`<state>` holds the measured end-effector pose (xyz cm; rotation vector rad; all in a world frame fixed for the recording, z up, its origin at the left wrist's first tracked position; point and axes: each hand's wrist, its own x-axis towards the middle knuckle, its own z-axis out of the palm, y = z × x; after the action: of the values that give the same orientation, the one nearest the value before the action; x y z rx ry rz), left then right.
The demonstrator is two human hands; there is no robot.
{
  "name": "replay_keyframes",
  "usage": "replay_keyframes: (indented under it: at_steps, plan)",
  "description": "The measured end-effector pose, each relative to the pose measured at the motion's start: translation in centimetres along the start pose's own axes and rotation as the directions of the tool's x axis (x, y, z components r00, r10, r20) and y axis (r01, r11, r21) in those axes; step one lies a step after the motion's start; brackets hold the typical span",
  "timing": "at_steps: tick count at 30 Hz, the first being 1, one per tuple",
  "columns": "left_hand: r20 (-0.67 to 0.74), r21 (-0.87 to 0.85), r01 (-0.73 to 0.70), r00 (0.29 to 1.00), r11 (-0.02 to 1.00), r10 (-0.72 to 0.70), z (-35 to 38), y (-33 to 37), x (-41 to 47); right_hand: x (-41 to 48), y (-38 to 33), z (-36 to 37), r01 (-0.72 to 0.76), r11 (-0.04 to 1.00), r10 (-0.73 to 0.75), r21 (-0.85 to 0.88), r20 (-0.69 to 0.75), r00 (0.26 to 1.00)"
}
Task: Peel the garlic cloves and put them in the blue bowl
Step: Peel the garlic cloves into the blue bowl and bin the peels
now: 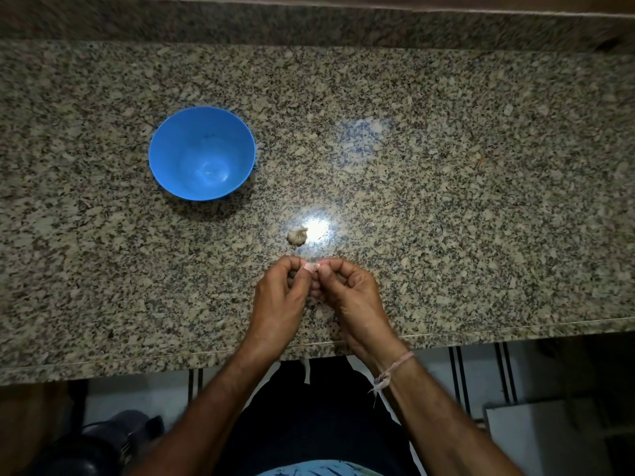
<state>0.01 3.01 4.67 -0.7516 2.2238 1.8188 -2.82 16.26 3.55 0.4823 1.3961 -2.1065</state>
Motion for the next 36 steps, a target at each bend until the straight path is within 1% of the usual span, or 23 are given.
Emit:
replay_keyframes:
  at_steps: [4,7,9,13,18,21,26,30,33,36]
  plan:
    - [0.005,0.035,0.007,1.000,0.999,-0.007,0.3,-0.5,0.3,0.4,0.5,0.1,-0.007,1.000,0.008,0.030,-0.041,0.999]
    - [0.007,0.038,0.001,1.000,0.999,-0.001,0.6,-0.6,0.4,0.8,0.5,0.0,-0.044,0.993,0.050,0.109,-0.056,0.997]
    - [-0.015,0.056,-0.006,1.000,0.998,0.007,0.6,-0.5,0.4,1.0,0.3,-0.1,-0.068,0.988,0.078,0.142,-0.072,0.994]
    - [-0.083,0.103,-0.005,0.996,0.995,0.014,0.1,-0.8,0.8,1.1,-0.2,-0.4,-0.115,0.986,0.121,0.121,-0.049,0.991]
    - [-0.022,-0.080,-0.020,1.000,0.997,0.019,-0.4,0.1,0.8,1.1,-0.7,-0.3,-0.151,0.983,0.149,0.103,0.022,0.989]
    - [-0.017,-0.116,-0.042,0.999,0.992,0.040,-0.7,0.3,0.7,1.3,-0.8,-0.5,-0.180,0.977,0.175,0.115,0.055,0.983]
    - [-0.008,-0.164,-0.068,0.998,0.984,0.067,-1.1,0.4,0.8,1.4,-1.3,-0.4,-0.208,0.974,0.199,0.084,0.107,0.974]
    - [0.020,-0.181,-0.068,0.997,0.981,0.072,-1.5,0.4,0.9,1.4,-1.4,-0.4,-0.178,0.979,0.168,0.103,0.095,0.981]
    - [0.057,-0.186,-0.075,0.995,0.980,0.087,-1.8,0.3,0.9,1.2,-1.5,-0.2,-0.109,0.994,0.107,0.020,0.076,0.991]
    - [0.049,-0.217,-0.094,0.993,0.972,0.107,-1.6,0.4,0.6,1.0,-1.5,0.1,-0.053,0.997,0.056,-0.063,0.047,0.997]
